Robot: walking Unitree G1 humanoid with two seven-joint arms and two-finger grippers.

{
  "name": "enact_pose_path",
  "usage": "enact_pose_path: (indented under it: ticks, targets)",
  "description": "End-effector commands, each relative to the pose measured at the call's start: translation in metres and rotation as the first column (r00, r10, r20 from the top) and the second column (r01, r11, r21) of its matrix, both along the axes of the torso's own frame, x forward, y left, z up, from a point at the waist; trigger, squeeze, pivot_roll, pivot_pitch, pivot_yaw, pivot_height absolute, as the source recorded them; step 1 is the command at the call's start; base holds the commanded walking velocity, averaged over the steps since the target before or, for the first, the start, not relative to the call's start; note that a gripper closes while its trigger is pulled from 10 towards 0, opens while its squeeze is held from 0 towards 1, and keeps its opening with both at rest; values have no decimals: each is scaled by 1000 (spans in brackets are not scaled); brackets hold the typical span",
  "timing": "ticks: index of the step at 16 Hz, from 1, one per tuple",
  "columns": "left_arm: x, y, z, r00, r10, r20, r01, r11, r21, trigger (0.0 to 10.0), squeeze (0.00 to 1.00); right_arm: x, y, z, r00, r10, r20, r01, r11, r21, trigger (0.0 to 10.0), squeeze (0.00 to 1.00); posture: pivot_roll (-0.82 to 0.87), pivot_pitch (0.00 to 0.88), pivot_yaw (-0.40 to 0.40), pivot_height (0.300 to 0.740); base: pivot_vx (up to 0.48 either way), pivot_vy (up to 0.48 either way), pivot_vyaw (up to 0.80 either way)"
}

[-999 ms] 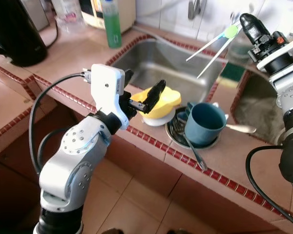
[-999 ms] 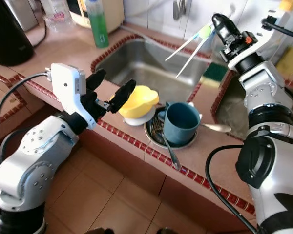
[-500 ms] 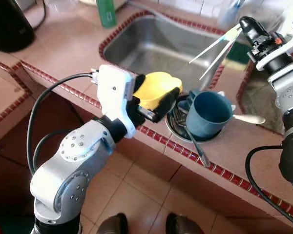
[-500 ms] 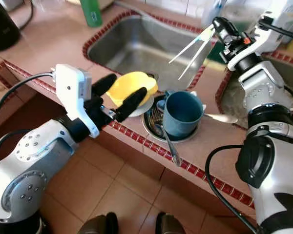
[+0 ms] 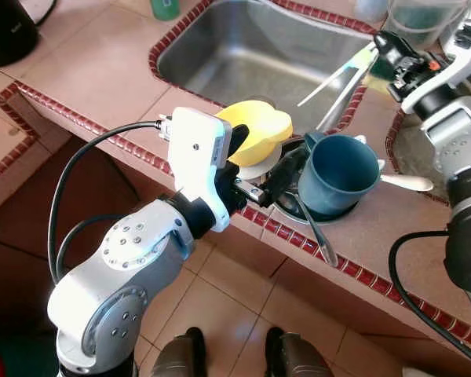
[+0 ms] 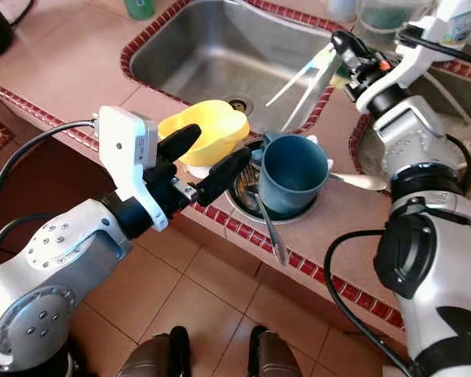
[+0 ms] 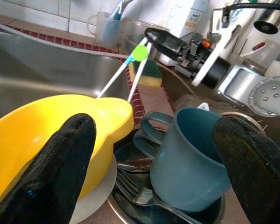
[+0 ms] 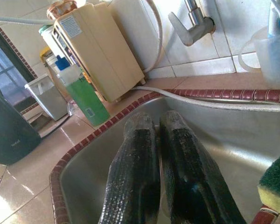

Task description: Kitchen organization

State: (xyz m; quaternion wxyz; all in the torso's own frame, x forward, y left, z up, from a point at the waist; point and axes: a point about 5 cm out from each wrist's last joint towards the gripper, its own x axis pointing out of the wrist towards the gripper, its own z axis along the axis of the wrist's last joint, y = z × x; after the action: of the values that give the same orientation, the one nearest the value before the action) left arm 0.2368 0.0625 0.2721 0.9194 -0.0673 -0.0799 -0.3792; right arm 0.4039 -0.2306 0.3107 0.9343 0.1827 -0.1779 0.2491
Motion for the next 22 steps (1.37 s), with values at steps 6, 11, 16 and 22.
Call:
enact_pose_path:
  ticks: [6,11,16,22]
  targets:
    - [-11,-2,6,1000,-9,7,9,1000,-8,10000,0,4,14,2,1000,23,-13,-23,1000,20,10000,1000,-15,368,19,740,0,0,0]
    - [-12,-2,6,1000,0,2,0,1000,-7,10000,0,6,20,5,999,41,-8,-41,999,19,10000,1000,-8,366,13,740,0,0,0]
    - [-6,2,7,999,36,13,-36,999,3,10000,0,4,26,17,995,84,50,-84,996,-2,10000,1000,-8,340,4,740,0,0,0]
    - [9,14,7,994,102,38,-102,995,10,10000,0,-6,10,33,980,89,180,-88,996,-13,10000,1000,-20,290,0,740,0,0,0]
